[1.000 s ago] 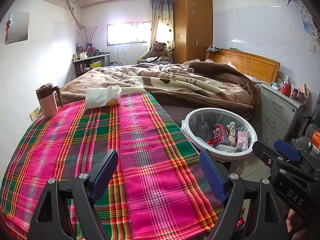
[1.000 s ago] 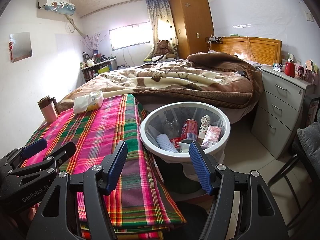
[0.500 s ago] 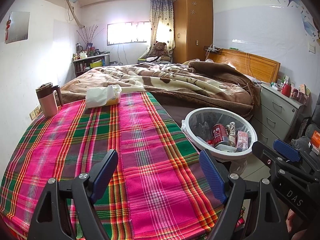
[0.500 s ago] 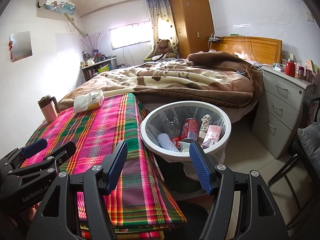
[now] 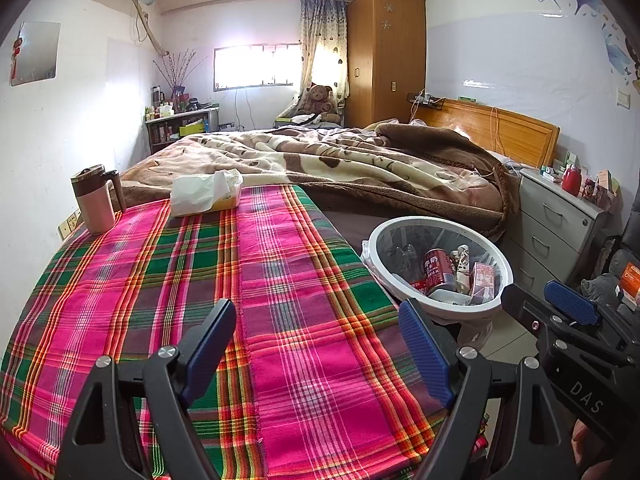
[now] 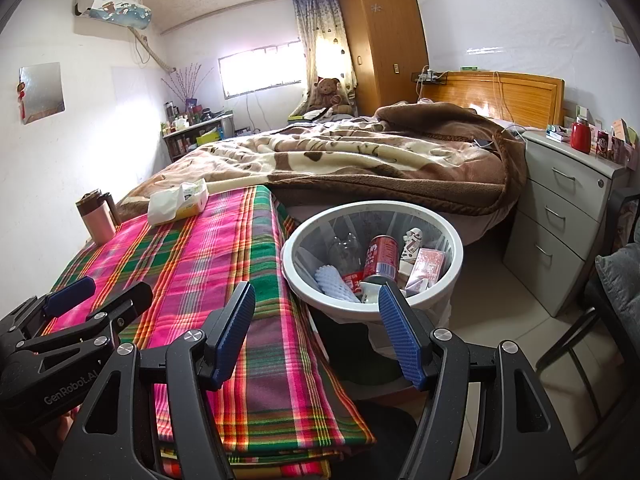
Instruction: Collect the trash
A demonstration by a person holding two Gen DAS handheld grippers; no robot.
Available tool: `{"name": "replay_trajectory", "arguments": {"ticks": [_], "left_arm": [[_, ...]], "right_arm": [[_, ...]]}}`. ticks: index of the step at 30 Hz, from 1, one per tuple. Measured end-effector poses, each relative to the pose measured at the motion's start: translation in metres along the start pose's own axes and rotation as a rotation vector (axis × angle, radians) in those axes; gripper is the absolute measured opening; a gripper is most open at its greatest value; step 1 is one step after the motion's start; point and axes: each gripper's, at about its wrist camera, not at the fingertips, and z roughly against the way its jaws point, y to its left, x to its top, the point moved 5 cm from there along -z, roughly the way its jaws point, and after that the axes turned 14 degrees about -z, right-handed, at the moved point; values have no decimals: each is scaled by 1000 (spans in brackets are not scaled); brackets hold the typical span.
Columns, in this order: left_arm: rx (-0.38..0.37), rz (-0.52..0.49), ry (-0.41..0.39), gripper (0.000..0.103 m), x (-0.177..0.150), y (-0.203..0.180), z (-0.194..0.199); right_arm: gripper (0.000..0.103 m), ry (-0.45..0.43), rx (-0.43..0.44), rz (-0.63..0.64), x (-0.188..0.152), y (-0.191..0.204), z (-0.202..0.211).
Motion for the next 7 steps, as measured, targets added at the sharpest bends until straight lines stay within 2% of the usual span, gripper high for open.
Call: {"name": "replay_trajectory", "arguments": {"ticks": [7], "left_arm": [[2, 3, 2, 85, 1, -3, 2]], "right_arm": [[66, 1, 0, 0, 0, 0, 1]]}}
